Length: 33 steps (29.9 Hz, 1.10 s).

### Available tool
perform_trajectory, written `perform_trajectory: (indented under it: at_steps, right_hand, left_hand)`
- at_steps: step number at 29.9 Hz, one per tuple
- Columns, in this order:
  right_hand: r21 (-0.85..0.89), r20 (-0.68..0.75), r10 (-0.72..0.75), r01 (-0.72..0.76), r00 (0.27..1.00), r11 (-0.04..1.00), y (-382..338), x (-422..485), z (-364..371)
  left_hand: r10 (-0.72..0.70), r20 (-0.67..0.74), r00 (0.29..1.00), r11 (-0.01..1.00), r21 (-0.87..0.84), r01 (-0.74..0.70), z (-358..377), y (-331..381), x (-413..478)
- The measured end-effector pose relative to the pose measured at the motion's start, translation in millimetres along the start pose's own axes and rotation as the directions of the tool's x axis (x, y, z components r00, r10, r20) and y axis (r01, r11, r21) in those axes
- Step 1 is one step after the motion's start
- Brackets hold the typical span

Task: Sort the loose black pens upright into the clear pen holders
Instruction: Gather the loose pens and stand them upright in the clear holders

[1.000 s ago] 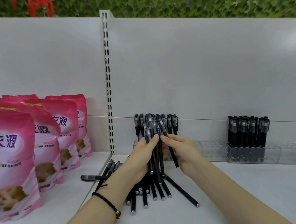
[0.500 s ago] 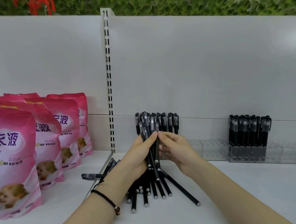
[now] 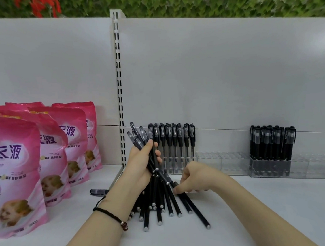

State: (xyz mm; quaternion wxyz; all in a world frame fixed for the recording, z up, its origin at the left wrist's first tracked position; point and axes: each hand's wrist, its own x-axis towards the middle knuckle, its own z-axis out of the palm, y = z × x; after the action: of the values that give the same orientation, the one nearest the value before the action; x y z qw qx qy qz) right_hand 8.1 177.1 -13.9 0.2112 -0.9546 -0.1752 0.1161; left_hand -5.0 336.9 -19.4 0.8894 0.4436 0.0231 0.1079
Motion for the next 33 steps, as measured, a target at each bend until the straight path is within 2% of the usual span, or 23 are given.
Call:
perform_trajectory:
  at_steps: [3, 7, 12, 13, 15, 17, 19, 21, 22, 23, 26, 33]
  right_hand:
    - [-0.009, 0.052, -0.003, 0.004, 0.999, 1.0, -1.6, -2.2, -4.1]
    - [-0.024, 0.074, 0.005, -0.003, 0.997, 1.0, 0.4, -2.0, -6.4]
    - [0.029, 0.007, 0.004, -0.004, 1.0, 1.0, 5.5, -0.8, -9.3]
    - [0.063, -0.025, -0.002, 0.004, 1.0, 0.998, 6.9, -0.4, -10.9]
    - [0.256, -0.126, -0.024, 0.056, 0.992, 0.965, 10.7, 2.0, -15.8]
    - [0.535, -0.228, -0.054, 0.171, 0.972, 0.827, 13.2, 4.3, -21.2]
    - [0.744, -0.256, -0.108, 0.267, 0.961, 0.612, 12.2, 6.3, -23.9]
    - [0.859, -0.252, -0.154, 0.294, 0.955, 0.419, 9.4, 6.3, -23.9]
    - [0.877, -0.257, -0.16, 0.3, 0.953, 0.376, 8.8, 7.2, -22.9]
    - [0.881, -0.261, -0.159, 0.302, 0.952, 0.365, 7.7, 6.7, -21.5]
    - [0.84, -0.285, -0.123, 0.309, 0.951, 0.446, 7.2, 8.3, -14.4]
    - [0.73, -0.354, -0.11, 0.348, 0.929, 0.589, 1.2, -0.1, -10.1]
  left_hand:
    - [0.013, -0.026, 1.0, 1.0, -0.018, -0.014, -1.5, 0.5, 0.8]
    - [0.027, -0.031, 0.999, 0.998, 0.064, -0.025, -1.0, -2.6, -0.5]
    - [-0.056, 0.008, 0.998, 0.998, 0.036, 0.056, 0.6, -1.9, -6.0]
    - [-0.075, 0.015, 0.997, 0.997, 0.038, 0.074, -0.2, -1.3, -7.0]
    - [-0.101, 0.039, 0.994, 0.995, 0.018, 0.101, -0.7, -0.2, -7.7]
    - [-0.124, 0.06, 0.991, 0.992, -0.021, 0.125, 0.8, -0.2, -8.3]
    - [-0.166, 0.077, 0.983, 0.985, -0.025, 0.169, 3.9, -2.3, -9.2]
    - [-0.222, 0.124, 0.967, 0.975, 0.039, 0.219, 5.8, -4.5, -12.0]
    - [-0.246, 0.16, 0.956, 0.968, 0.099, 0.232, 5.9, -5.5, -13.3]
    - [-0.259, 0.192, 0.947, 0.959, 0.17, 0.228, 6.1, -6.1, -14.8]
    - [-0.252, 0.241, 0.937, 0.935, 0.309, 0.172, 4.8, -5.5, -16.9]
    - [-0.169, 0.313, 0.935, 0.94, 0.335, 0.057, 3.6, -10.4, -15.9]
